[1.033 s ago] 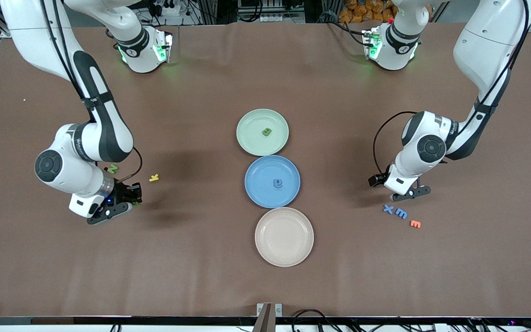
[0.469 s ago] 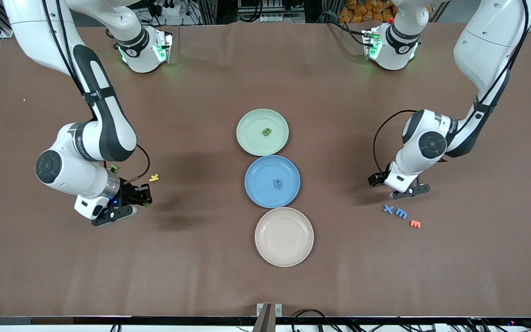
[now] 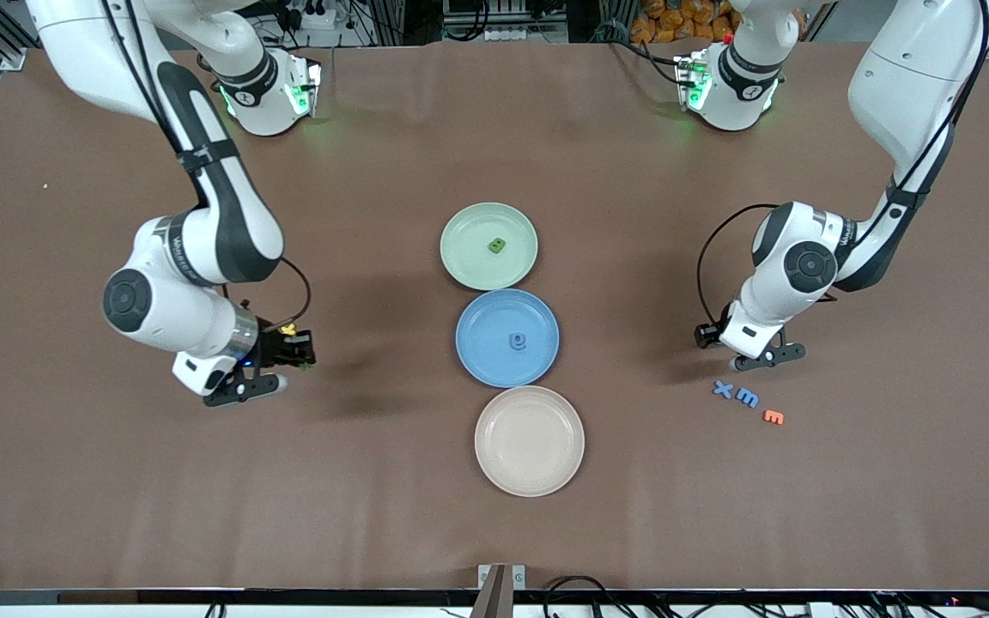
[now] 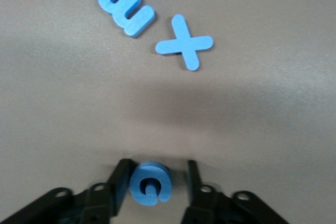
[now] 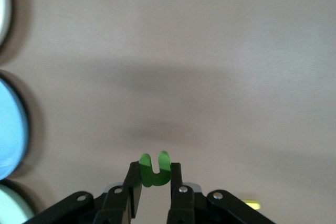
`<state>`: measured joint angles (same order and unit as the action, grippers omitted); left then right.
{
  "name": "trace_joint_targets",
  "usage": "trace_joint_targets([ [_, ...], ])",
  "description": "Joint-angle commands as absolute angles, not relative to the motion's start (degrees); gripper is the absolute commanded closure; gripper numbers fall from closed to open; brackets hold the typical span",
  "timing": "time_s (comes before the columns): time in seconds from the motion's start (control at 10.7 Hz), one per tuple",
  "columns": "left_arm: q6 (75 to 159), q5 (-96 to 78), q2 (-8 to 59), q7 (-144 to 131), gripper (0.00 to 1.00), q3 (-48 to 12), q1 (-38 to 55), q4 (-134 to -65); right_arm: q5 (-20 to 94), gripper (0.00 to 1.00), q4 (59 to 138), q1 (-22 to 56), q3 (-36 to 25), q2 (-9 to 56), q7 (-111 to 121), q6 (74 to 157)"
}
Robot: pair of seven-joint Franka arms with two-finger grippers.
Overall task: Sort letters by color into matching plates
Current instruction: 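Release green u on the green plate while the left gripper releases blue G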
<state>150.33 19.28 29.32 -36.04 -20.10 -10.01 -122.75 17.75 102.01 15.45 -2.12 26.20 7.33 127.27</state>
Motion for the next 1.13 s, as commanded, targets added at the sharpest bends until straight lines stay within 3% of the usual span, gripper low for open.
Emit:
trace_joint_targets([
  [0.0, 150.82, 20.74, 28.48, -36.65, 1.00, -21.01, -11.07, -123.93, 18.46, 1.00, 102.74, 15.29, 1.57, 24.17, 0.81, 126.47],
  [0.47, 150.47, 20.22, 27.43, -39.28, 1.00, -22.76, -10.99, -122.35, 17.84, 1.00, 103.27, 15.38, 9.30, 22.06, -10.97, 125.69],
  [1.03, 150.29, 19.95, 27.94, -52.79, 1.00, -30.92, -9.85, -116.83, 11.70, 1.00, 105.20, 15.38, 18.97, 21.97, -24.67, 127.08],
])
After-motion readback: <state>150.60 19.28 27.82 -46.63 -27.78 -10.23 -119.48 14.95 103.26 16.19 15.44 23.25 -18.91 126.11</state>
